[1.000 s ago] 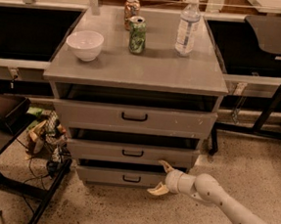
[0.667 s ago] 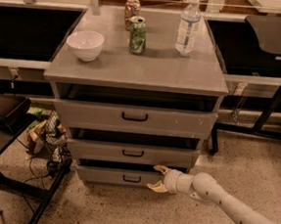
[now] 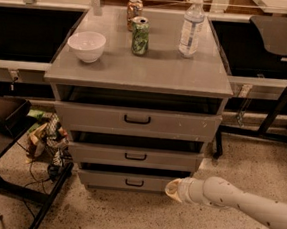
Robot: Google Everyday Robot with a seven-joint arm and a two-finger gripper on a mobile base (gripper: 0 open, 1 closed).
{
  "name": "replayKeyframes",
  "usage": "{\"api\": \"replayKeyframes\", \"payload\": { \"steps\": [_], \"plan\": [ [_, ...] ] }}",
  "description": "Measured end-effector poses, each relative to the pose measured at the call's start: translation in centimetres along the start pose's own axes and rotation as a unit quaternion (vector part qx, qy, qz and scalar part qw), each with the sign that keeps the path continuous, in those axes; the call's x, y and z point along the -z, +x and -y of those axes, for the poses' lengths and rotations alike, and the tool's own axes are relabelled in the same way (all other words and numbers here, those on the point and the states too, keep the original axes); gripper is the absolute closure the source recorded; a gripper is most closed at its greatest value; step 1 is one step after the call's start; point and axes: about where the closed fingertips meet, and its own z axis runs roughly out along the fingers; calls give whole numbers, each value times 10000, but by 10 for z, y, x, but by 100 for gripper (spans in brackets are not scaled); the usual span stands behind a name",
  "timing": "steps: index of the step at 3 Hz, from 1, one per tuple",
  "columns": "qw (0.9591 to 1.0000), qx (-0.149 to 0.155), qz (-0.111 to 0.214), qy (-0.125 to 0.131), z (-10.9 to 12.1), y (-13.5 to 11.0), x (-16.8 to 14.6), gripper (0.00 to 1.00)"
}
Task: Close middle drawer
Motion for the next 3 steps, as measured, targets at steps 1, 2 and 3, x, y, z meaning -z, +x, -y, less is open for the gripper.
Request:
{"api": "replayKeyframes", "payload": {
  "steps": [1, 2, 3],
  "plan": [
    [9970, -342, -644, 263, 5, 2, 45, 100],
    [9839, -1087, -1074, 930, 31, -12, 89, 100],
    [9605, -1814, -1362, 1613, 48, -23, 145, 100]
  ]
}}
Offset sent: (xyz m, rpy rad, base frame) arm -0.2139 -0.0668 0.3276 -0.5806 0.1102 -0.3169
